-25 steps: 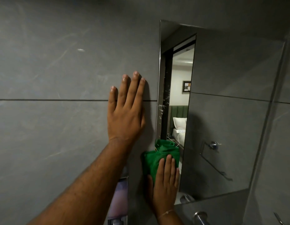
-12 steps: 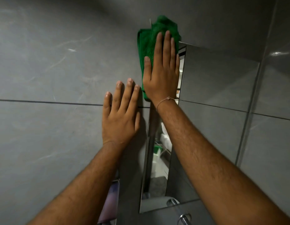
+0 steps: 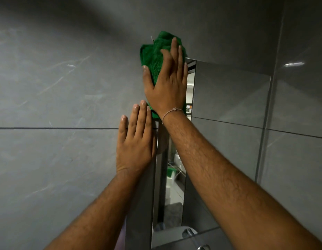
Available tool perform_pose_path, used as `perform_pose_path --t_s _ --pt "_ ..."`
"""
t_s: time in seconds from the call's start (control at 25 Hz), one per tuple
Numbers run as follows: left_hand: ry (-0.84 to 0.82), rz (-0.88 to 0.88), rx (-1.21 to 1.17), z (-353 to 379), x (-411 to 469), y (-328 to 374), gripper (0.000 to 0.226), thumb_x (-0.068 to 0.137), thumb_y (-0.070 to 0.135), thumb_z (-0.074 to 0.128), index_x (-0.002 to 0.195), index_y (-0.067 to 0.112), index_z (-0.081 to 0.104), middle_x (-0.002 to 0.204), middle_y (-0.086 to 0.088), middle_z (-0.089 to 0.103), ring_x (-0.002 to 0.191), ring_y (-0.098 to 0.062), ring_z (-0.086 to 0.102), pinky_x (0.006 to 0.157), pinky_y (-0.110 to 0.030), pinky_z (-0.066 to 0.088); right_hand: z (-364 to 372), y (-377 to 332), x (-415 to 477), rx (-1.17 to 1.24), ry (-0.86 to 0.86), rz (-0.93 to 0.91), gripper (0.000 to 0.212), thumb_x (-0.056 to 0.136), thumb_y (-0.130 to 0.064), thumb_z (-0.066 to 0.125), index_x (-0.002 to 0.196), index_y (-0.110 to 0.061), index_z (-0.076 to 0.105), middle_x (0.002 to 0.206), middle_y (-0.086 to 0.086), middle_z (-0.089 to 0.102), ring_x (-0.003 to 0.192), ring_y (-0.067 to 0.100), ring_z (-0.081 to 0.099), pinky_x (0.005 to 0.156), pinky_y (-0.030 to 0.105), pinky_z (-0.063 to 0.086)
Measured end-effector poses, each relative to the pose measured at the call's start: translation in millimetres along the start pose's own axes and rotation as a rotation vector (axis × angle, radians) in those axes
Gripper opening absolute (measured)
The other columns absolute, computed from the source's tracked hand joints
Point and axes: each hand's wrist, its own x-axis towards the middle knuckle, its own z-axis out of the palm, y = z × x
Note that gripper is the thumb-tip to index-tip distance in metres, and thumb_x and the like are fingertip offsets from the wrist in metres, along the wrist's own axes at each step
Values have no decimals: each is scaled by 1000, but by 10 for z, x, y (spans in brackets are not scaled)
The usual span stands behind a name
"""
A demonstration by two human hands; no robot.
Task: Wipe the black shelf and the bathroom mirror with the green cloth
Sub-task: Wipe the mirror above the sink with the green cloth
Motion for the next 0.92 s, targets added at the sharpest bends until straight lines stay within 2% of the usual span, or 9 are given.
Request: perform_pose_path --t_s 0.12,0.24,0.36,0.44,0.52,0.72,0.92 --pt "10 -16 4 15 18 34 71 115 41 25 175 7 10 184 -15 2 170 -31 1 137 -53 0 25 25 42 -70 -37 -43 72 107 -53 35 166 -14 22 175 13 17 163 29 14 130 52 20" --pt "15 -46 -44 44 39 133 69 116 45 13 175 8 12 184 -13 4 170 -33 4 136 -55 0 5 132 67 -96 -53 -84 67 109 -48 30 167 -16 19 176 12 16 163 28 13 131 51 18" --pt "22 -18 -53 77 27 194 69 113 33 33 175 7 14 184 -14 7 170 -35 4 136 -57 2 -16 313 118 -69 -68 -161 65 109 -44 32 166 -15 22 175 12 18 163 27 14 132 51 15" --pt "46 -1 -71 60 26 185 72 107 26 36 174 8 18 183 -14 10 169 -35 6 136 -54 -2 -42 551 164 -60 -52 -160 64 110 -42 32 166 -14 23 175 13 19 163 29 15 133 51 12" --pt "45 8 -88 37 29 174 75 102 24 37 174 9 21 183 -12 12 169 -35 6 136 -53 -3 -77 918 257 -64 -36 -105 64 110 -43 30 166 -13 23 175 13 19 163 30 15 132 49 9" --pt "20 1 -130 69 -1 191 80 103 13 50 175 11 15 184 -11 8 170 -35 4 136 -60 7 -247 2194 371 -68 -33 77 67 109 -47 22 167 -13 18 176 12 16 163 30 12 133 47 9" --pt "36 -15 -135 79 0 194 82 102 21 52 175 11 17 184 -10 9 170 -34 3 137 -57 3 -504 3247 337 -131 -56 228 63 110 -34 30 167 -12 15 176 11 15 163 28 13 133 47 11"
